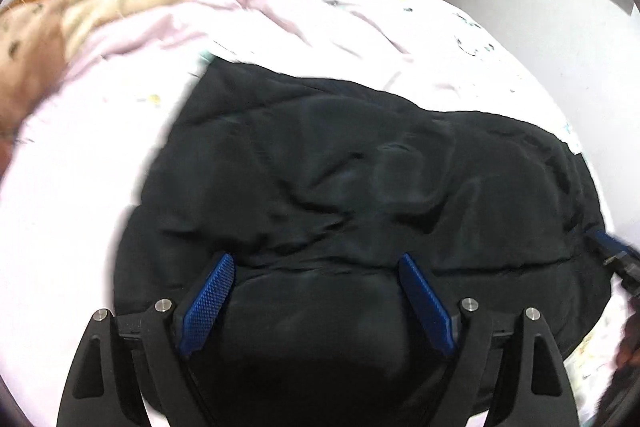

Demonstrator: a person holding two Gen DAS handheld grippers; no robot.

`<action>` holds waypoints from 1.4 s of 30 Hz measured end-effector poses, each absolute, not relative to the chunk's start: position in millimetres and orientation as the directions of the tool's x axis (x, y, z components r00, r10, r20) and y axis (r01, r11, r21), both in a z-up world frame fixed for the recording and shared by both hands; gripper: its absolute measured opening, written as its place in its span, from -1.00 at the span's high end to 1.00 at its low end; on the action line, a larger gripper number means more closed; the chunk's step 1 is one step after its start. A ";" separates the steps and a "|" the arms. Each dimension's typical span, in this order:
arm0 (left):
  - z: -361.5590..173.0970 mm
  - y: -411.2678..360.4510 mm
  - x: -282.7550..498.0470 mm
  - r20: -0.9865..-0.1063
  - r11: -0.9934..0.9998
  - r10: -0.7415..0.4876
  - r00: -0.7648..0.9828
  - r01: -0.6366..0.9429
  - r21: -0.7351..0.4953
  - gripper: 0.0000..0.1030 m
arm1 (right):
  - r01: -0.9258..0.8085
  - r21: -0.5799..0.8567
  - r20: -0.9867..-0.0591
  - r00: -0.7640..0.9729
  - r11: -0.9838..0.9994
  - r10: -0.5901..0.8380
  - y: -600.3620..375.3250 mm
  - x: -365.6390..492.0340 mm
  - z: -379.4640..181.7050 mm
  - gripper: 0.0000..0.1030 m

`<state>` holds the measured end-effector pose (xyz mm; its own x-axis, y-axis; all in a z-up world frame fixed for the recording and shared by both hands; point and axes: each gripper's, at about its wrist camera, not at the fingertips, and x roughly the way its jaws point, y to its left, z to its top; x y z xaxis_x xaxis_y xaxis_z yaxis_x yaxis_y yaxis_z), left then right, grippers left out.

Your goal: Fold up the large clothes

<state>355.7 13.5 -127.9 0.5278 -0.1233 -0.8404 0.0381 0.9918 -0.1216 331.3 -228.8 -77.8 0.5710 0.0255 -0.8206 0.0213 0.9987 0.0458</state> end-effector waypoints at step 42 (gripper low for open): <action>-138.1 80.8 340.7 -0.857 0.992 -0.082 0.508 0.122 -0.023 -0.67 | 0.074 0.105 -0.811 0.583 0.992 0.043 -316.2 292.6 -75.2 -0.50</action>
<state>340.7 80.8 -138.1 0.5084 -0.0824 -0.8572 0.1217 0.9923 -0.0232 292.6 -316.2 -75.2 0.5834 0.0425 -0.8110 0.0737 0.9917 0.1050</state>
